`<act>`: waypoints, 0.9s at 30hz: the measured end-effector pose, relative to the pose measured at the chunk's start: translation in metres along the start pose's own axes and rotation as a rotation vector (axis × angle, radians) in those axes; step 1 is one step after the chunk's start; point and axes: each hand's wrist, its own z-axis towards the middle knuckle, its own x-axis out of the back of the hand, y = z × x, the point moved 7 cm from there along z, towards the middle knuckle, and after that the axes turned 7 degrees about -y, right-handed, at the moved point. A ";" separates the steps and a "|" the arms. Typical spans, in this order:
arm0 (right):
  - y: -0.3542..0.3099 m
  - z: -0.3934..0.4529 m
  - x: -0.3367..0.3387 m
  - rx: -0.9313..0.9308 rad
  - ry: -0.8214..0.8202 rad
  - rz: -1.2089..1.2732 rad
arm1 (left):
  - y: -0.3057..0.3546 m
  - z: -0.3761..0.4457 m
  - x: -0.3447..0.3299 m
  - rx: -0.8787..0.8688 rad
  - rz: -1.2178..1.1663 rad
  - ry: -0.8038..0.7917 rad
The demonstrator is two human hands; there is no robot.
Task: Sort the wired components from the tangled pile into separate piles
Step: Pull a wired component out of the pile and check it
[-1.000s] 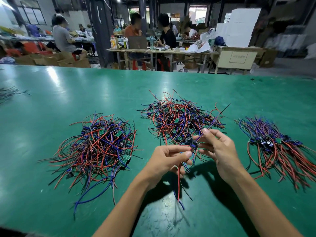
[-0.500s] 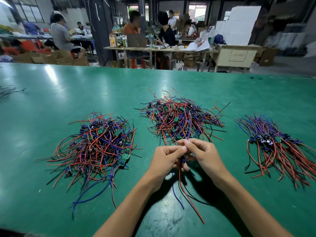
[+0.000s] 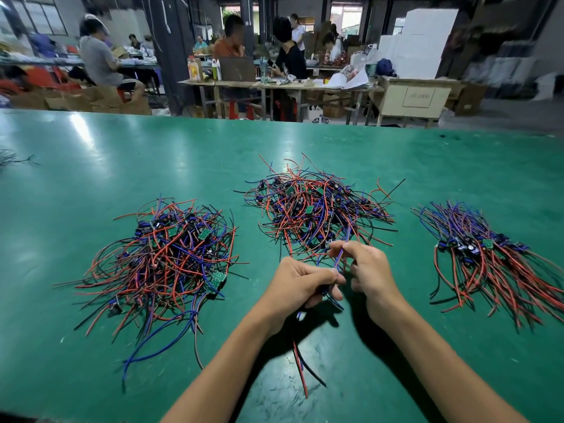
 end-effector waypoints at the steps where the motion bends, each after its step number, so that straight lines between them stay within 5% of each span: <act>1: -0.002 0.002 0.006 0.000 0.028 -0.028 | 0.000 -0.001 -0.002 0.010 0.007 -0.026; 8: -0.002 0.008 0.032 -0.021 0.167 0.184 | 0.000 -0.004 -0.015 0.038 0.058 -0.171; 14: 0.002 0.010 0.030 0.016 0.051 0.346 | 0.006 -0.011 -0.011 0.038 -0.089 -0.170; 16: -0.004 0.008 0.028 0.092 0.035 0.191 | 0.009 -0.010 -0.003 0.024 -0.200 -0.099; 21: -0.023 -0.019 -0.015 0.621 -0.142 -0.630 | 0.009 -0.012 0.028 0.020 -0.510 0.210; 27: -0.029 -0.038 -0.035 0.759 -0.173 -0.590 | 0.003 -0.010 0.036 0.055 -0.601 0.295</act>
